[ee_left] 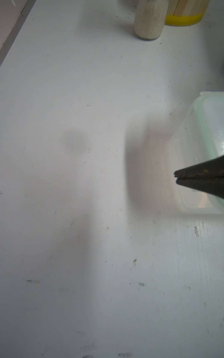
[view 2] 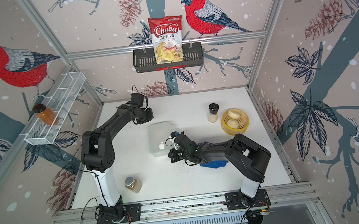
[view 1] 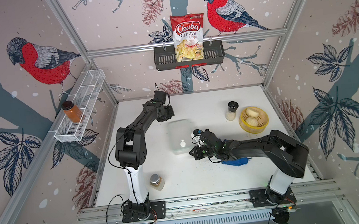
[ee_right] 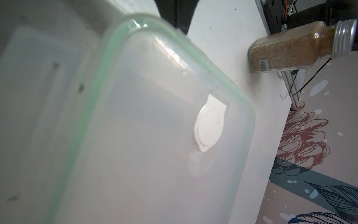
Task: Wipe the insides of the lunch boxes
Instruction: Adjust the lunch box at the center of the board.
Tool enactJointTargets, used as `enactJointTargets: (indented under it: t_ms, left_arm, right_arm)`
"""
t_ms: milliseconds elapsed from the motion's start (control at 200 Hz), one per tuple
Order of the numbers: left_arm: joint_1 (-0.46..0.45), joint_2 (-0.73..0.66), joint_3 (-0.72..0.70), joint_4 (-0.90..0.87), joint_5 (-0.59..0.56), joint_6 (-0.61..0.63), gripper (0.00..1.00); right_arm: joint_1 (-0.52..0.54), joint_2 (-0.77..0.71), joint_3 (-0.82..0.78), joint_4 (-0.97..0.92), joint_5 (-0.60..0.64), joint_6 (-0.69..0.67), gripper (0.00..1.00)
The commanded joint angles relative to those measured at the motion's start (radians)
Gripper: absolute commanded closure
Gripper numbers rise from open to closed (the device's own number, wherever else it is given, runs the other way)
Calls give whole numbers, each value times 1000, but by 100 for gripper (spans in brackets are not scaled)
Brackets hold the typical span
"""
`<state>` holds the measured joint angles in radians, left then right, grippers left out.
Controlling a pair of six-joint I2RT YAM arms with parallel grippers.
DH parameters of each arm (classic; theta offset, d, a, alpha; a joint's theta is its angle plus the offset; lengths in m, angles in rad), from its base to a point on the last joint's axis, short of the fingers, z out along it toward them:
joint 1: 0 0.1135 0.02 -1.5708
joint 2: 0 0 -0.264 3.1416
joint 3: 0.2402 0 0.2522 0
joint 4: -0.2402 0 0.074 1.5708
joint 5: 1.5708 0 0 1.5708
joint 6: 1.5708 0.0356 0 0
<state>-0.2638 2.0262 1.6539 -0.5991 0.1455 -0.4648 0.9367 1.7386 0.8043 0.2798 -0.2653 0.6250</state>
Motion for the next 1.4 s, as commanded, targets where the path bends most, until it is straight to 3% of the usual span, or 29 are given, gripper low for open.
enactJointTargets:
  t_ms: [0, 205, 540, 770, 905, 1151, 1321, 1396]
  left_arm:
    - [5, 36, 19, 30, 6, 6, 100]
    - [3, 54, -43, 76, 52, -8, 100]
    - [-32, -142, -366, 114, 20, -48, 100]
    - [-35, -242, -529, 104, -21, -92, 100]
    - [-34, -285, -516, 56, -52, -99, 100]
    - [-70, -394, -259, -91, -127, -60, 100]
    - [-155, -453, -276, -10, -63, -34, 100]
    - [-166, -464, -322, 7, -37, -48, 100]
  right_arm:
    - [-38, 29, 6, 5, -35, -9, 100]
    - [-120, 47, 33, 38, -78, -34, 100]
    - [-234, 97, 152, -77, -61, -119, 100]
    - [-300, 65, 92, -65, -60, -129, 100]
    - [-346, 10, 30, -40, -104, -125, 99]
    - [-481, -106, -153, 135, -350, -57, 74]
    - [-507, -91, -213, 316, -537, 10, 47]
    - [-523, -58, -252, 479, -604, 109, 42]
